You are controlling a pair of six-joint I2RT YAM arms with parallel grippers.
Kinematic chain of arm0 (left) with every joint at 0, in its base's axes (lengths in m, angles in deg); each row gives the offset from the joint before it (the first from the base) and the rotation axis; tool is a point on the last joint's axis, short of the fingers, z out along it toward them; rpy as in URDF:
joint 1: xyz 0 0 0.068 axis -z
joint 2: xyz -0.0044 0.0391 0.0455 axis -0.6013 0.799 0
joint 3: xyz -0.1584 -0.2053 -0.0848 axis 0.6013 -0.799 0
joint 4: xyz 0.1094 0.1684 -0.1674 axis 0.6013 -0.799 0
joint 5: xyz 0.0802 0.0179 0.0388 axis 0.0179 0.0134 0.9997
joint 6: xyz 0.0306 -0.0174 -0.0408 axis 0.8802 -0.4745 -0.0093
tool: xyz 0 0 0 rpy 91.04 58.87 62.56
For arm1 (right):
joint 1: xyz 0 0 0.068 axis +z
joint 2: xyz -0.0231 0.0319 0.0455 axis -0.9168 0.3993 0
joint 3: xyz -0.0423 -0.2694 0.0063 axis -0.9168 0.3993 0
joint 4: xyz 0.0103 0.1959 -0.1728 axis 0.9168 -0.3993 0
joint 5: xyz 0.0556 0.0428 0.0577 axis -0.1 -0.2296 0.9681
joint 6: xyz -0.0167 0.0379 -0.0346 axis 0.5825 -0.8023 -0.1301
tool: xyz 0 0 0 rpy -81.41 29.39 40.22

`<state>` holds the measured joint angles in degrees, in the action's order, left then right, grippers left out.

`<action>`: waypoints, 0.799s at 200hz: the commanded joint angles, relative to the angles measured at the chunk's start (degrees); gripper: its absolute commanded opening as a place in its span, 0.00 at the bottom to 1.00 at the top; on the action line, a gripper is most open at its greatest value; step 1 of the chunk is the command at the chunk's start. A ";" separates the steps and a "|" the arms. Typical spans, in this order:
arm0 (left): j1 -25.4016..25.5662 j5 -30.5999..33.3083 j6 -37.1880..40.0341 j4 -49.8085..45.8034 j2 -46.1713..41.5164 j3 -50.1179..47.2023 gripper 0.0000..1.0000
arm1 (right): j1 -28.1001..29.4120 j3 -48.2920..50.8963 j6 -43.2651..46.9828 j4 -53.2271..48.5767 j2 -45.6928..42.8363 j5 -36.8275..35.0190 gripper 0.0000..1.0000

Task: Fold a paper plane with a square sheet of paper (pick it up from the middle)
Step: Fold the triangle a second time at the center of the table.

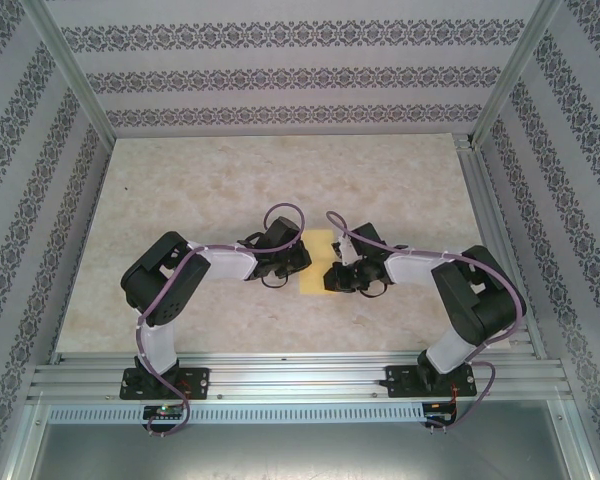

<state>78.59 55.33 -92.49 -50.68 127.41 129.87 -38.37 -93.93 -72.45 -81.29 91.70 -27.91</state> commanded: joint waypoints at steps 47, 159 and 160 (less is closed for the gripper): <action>-2.34 0.56 2.64 -3.95 1.36 0.56 0.10 | -1.19 5.31 -3.06 -6.13 -5.22 -0.44 0.13; -2.43 -2.27 3.16 -2.75 2.02 0.91 0.10 | -5.86 4.18 -8.86 -7.46 -17.98 4.74 0.12; -2.43 -2.26 3.12 -2.76 2.01 0.91 0.10 | -5.82 4.00 -8.97 -7.41 -18.12 4.78 0.12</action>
<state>77.08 52.69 -90.99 -51.11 127.85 130.40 -44.12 -87.20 -78.44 -88.50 78.52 -25.12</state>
